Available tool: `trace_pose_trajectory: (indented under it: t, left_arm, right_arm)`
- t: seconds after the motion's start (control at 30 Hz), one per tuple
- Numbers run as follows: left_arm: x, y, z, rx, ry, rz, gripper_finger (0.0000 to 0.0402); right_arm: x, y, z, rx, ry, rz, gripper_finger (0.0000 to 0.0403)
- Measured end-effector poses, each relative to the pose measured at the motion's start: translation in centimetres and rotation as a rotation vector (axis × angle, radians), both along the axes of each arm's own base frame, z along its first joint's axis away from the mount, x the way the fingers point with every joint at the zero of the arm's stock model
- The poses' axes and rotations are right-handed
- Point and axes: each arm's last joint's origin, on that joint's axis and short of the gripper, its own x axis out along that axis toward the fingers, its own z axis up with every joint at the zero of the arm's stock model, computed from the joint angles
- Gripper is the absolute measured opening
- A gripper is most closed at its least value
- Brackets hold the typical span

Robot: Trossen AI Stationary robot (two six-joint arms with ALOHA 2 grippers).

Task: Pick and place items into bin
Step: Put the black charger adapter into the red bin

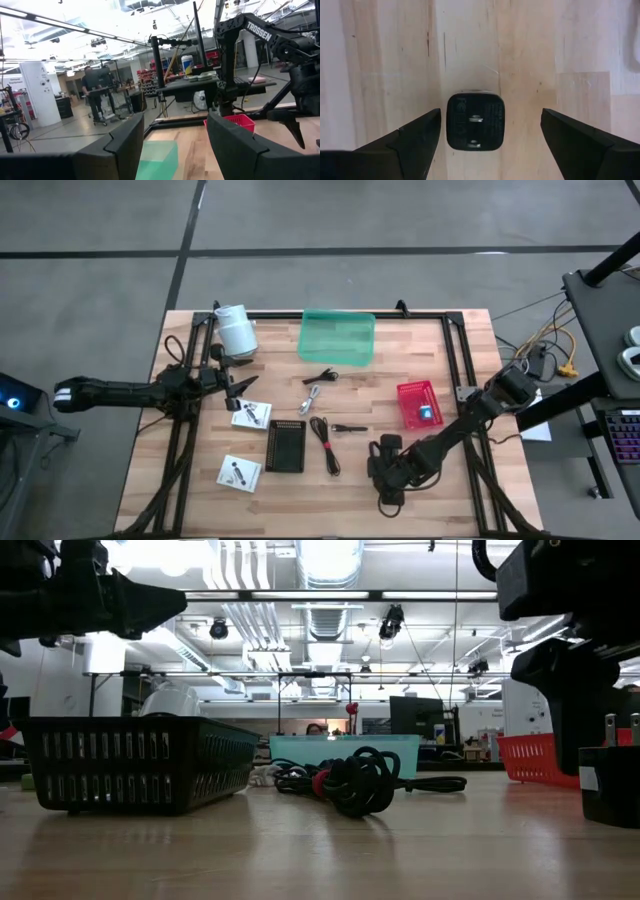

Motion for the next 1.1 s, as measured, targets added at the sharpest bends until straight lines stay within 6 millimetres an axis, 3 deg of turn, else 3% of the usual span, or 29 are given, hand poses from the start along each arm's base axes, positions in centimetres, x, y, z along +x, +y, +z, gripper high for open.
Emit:
trace_pose_trajectory:
  t: [0.3, 0.87, 1.1]
  left_arm:
    - [0.0, 0.0, 0.0, 0.0, 0.0, 0.0, 0.02]
    - [0.0, 0.0, 0.0, 0.006, 0.001, 0.001, 0.02]
    - [0.0, 0.0, 0.0, 0.006, 0.001, 0.001, 0.02]
  right_arm:
    - [0.0, 0.0, -0.2, -0.002, 0.004, -0.006, 0.03]
    - [0.0, 0.0, 0.0, -0.005, 0.003, 0.013, 0.0145]
    - [-0.5, -1.0, 2.0, -0.045, 0.09, -0.109, 0.0135]
